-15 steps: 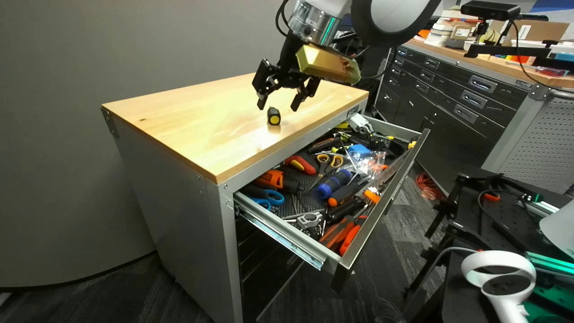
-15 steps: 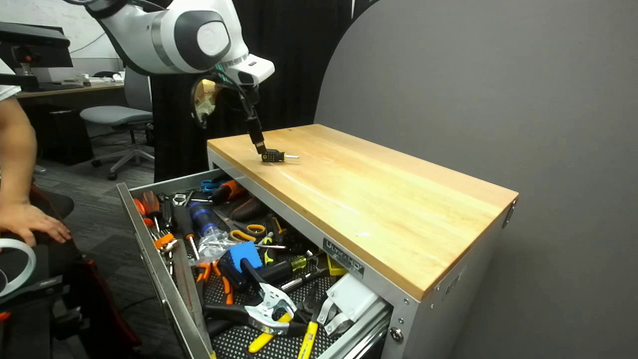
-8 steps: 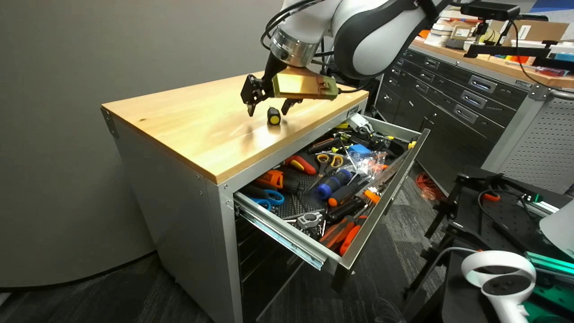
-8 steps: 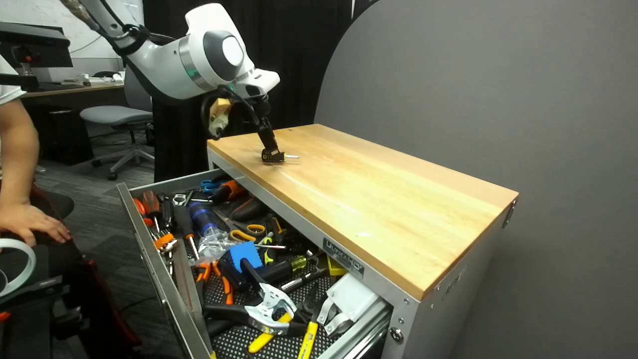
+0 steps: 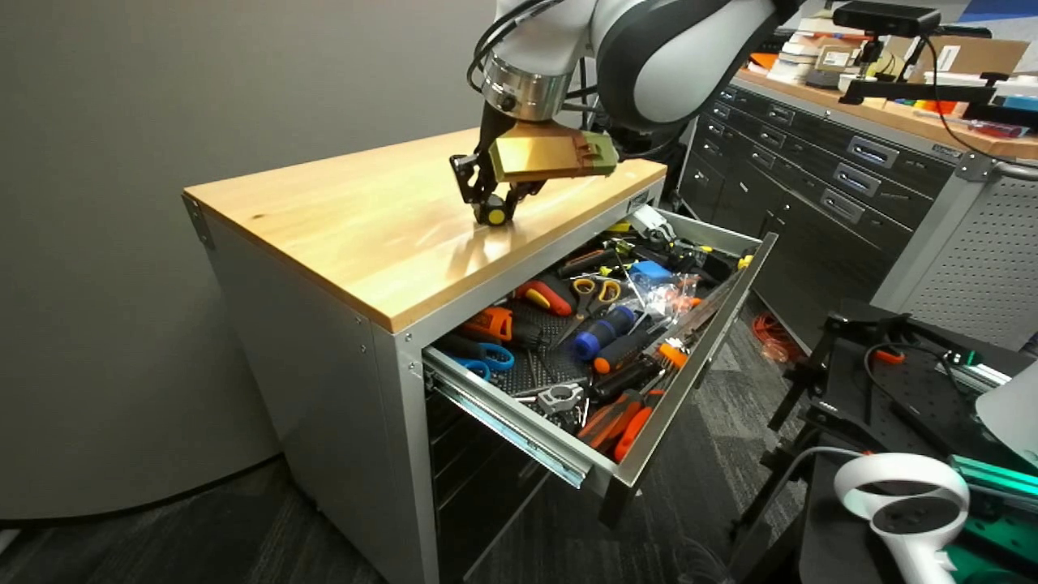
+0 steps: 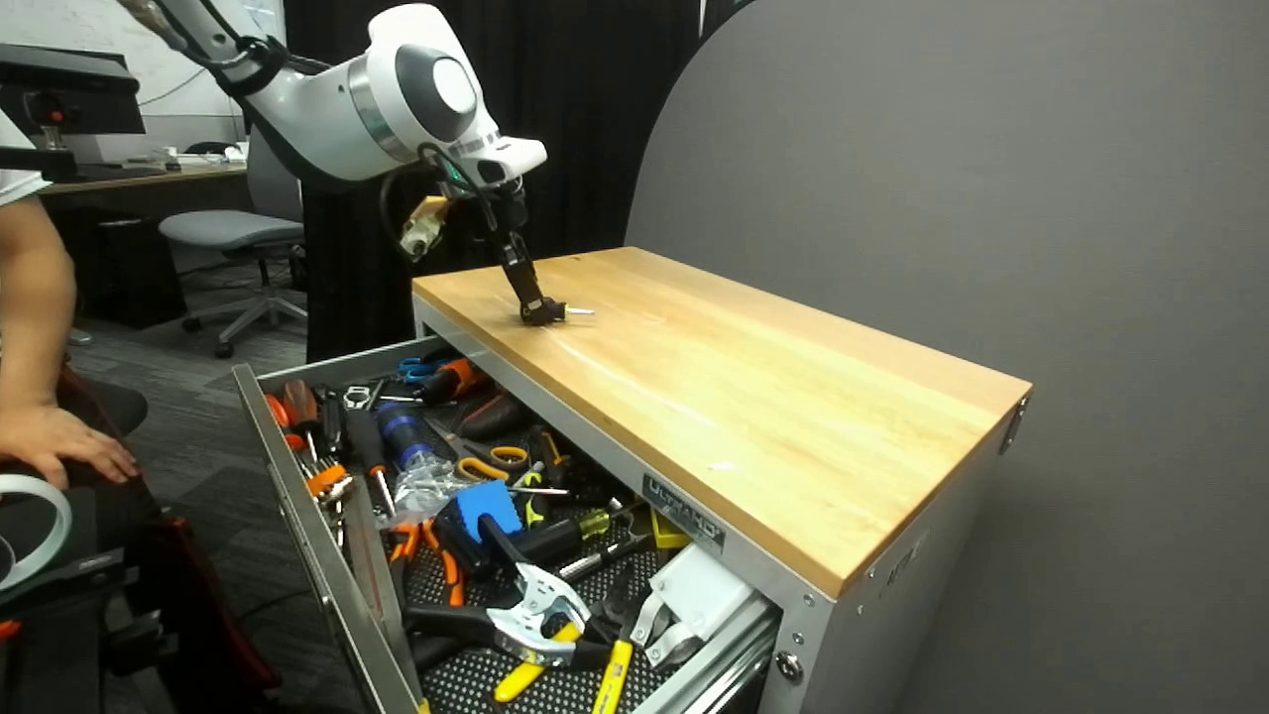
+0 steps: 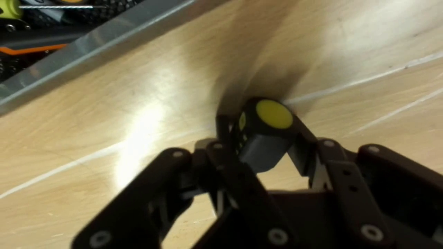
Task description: Place the screwdriver inside the open drawer then close the drawer
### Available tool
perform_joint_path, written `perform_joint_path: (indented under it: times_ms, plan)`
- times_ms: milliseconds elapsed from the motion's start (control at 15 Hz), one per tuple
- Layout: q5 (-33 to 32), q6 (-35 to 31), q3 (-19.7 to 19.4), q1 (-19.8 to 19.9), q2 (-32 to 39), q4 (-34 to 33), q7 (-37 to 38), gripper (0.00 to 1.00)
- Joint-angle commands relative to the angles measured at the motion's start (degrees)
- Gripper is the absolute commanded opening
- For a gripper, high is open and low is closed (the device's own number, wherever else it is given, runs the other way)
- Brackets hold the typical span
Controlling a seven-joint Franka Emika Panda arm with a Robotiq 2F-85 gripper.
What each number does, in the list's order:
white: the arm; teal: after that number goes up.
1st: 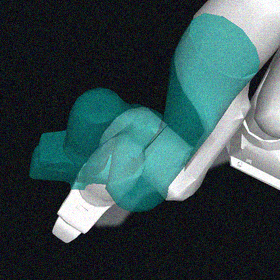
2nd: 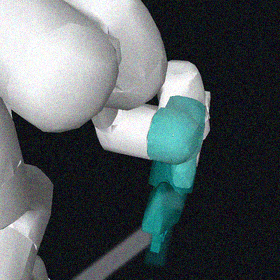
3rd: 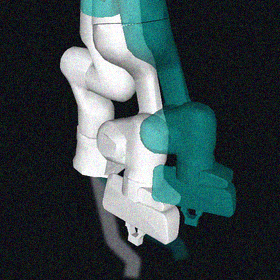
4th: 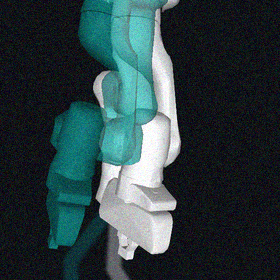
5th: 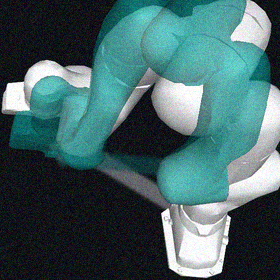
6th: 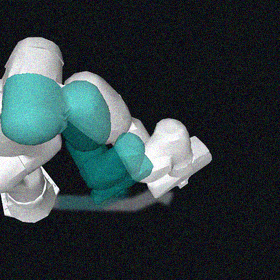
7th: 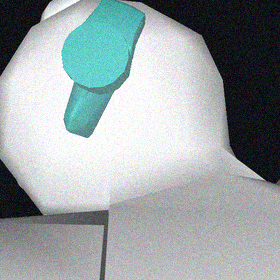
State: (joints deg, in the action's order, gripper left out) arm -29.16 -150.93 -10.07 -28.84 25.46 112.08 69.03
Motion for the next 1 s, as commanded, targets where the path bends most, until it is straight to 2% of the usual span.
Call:
perform_joint_path:
  times_ms: [0,200,667,733,800,933]
  plan:
    - [0.6,4.0,2.9,3.0,-2.2,2.1,-3.0,0.13]
    - [6.7,5.1,8.4,9.2,-6.5,7.2,-16.5,0.18]
    - [15.3,12.0,11.4,17.6,-18.6,22.3,-41.1,0.21]
    - [16.0,12.1,11.3,18.5,-20.1,24.5,-43.9,0.58]
    - [16.3,12.3,11.1,19.3,-21.2,26.5,-46.3,0.61]
    - [17.1,11.6,10.9,21.1,-23.0,31.1,-51.3,0.74]
